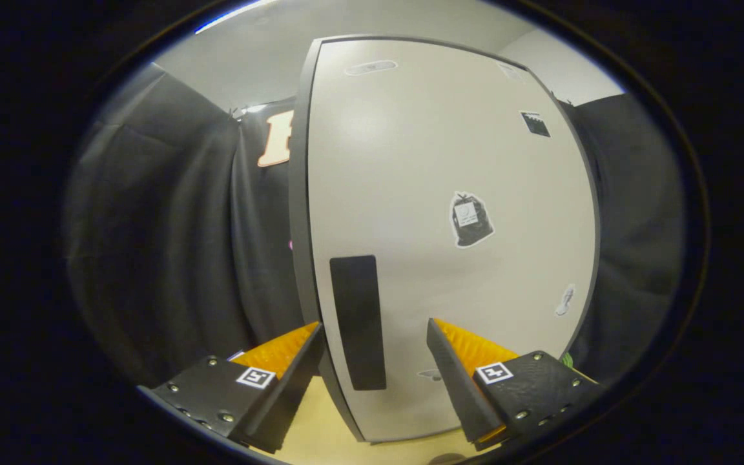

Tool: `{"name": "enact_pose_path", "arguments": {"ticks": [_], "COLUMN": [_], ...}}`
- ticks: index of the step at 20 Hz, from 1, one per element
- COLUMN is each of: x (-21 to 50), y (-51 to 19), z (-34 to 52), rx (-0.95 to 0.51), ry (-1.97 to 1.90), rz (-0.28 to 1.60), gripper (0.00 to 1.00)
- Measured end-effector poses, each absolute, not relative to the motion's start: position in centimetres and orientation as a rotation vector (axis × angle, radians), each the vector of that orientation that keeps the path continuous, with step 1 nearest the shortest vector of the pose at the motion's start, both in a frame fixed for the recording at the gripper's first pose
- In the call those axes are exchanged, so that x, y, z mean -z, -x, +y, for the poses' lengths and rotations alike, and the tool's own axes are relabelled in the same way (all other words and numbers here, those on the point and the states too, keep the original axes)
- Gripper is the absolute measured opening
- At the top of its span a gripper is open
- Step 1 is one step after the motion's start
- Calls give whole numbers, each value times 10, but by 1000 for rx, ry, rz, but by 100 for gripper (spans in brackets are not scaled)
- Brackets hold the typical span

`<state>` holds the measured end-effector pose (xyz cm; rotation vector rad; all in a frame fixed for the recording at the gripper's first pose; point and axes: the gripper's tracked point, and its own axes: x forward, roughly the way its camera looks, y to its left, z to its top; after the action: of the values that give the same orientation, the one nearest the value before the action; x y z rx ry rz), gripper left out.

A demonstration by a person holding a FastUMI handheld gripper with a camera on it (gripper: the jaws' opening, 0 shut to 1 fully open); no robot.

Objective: Open the shoe cabinet door, grab the shoes and put them into the shoe cabinet, then close the shoe cabinet door.

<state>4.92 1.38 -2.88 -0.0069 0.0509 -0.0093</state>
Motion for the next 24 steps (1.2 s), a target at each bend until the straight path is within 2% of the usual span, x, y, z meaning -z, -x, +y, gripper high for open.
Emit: {"name": "enact_pose_path", "arguments": {"ticks": [3,6,7,9,16,24], "x": [27,24,28,24,22,20], "y": [-53,-57,-64,-57,-48,-6], "z": [18,23,24,23,20,7], "rx": [-1,-16,-12,-14,28,53], "ry": [0,-7,6,21,51,29], "rz": [34,13,7,7,-10,-9], "gripper": [79,45,44,32,32,32]}}
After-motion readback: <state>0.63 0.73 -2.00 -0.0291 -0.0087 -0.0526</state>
